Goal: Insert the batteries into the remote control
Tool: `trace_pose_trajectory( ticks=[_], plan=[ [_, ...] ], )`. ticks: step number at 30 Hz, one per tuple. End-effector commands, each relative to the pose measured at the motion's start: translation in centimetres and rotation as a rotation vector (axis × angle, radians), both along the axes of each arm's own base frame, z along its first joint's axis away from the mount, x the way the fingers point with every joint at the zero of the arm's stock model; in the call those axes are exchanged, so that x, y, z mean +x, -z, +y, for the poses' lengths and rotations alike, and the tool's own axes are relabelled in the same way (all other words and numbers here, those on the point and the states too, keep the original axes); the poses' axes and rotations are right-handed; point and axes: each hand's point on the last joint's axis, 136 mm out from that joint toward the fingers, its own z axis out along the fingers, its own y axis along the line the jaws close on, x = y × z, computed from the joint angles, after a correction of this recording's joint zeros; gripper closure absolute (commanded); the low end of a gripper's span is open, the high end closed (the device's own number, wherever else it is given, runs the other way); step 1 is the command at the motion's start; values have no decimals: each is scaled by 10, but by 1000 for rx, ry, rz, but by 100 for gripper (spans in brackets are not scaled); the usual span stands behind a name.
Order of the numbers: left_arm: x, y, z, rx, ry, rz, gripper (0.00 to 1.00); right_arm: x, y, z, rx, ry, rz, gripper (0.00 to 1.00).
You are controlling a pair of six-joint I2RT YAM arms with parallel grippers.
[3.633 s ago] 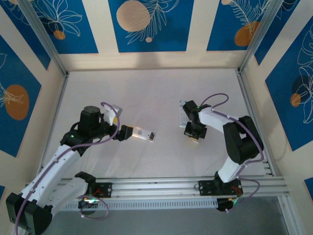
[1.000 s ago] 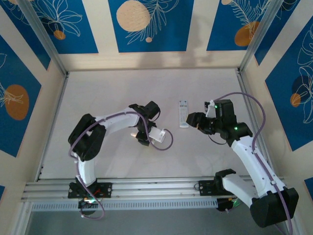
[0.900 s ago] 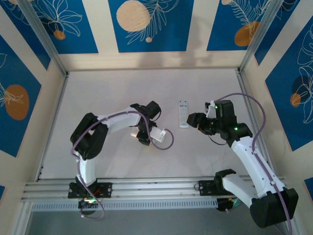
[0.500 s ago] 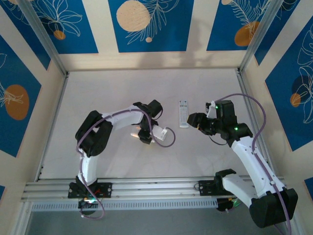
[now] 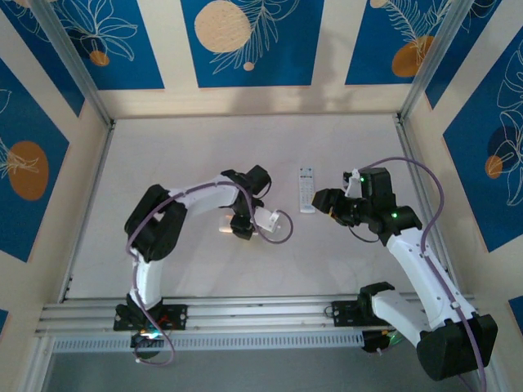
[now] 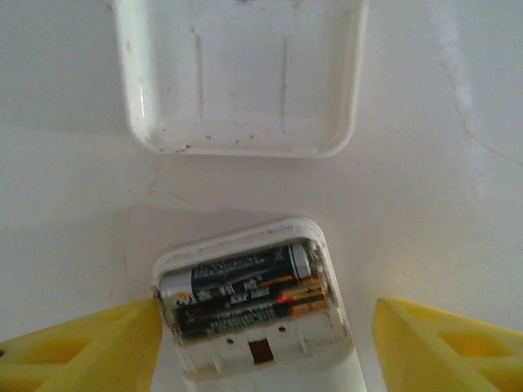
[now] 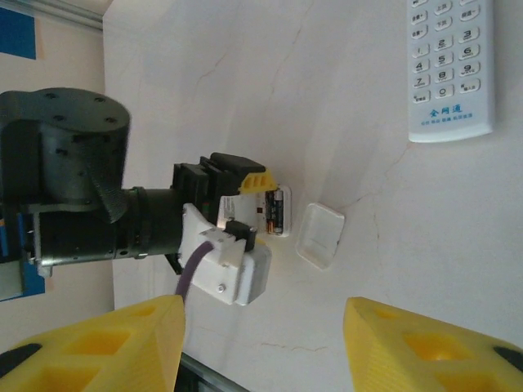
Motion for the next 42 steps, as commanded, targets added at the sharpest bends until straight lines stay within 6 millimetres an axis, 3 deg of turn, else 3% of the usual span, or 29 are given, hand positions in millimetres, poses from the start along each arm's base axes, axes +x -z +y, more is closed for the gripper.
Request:
trace_pose_trajectory(
  ticks=[1,3,6,9,12,14,19,24,30,35,40,42],
  plan=[
    [13,-76,-21,-303,-142,-134,26,-6,15,7,-42,-50,-5,46],
    [17,-117,-21,-481,-267,-190,25,-6,22,19,-137,-126,-51,43],
    [21,-168,-2,-752,-485,-208,25,-4,40,42,-340,-258,-90,40],
    [25,-213,37,-1007,-705,-123,25,0,61,68,-528,-425,-97,34],
    [22,-238,74,-1132,-826,-135,24,3,87,87,-694,-644,-93,26],
    [17,-243,83,-1134,-859,-157,23,6,104,91,-802,-772,-41,24],
    [6,-234,83,-1098,-850,-105,19,17,140,100,-1005,-978,3,18],
    [6,-240,83,-1135,-929,-33,14,16,160,119,-997,-1089,40,16],
    [5,-231,93,-1139,-1134,100,10,-2,173,119,-982,-1151,82,17],
    [1,-218,96,-1129,-1195,147,9,-3,183,114,-1008,-1138,111,27],
    [-2,-211,94,-1128,-1217,200,8,-10,165,140,-828,-1088,82,31],
    [-7,-209,91,-1112,-1189,217,7,-8,157,144,-845,-1085,7,26]
  ],
)
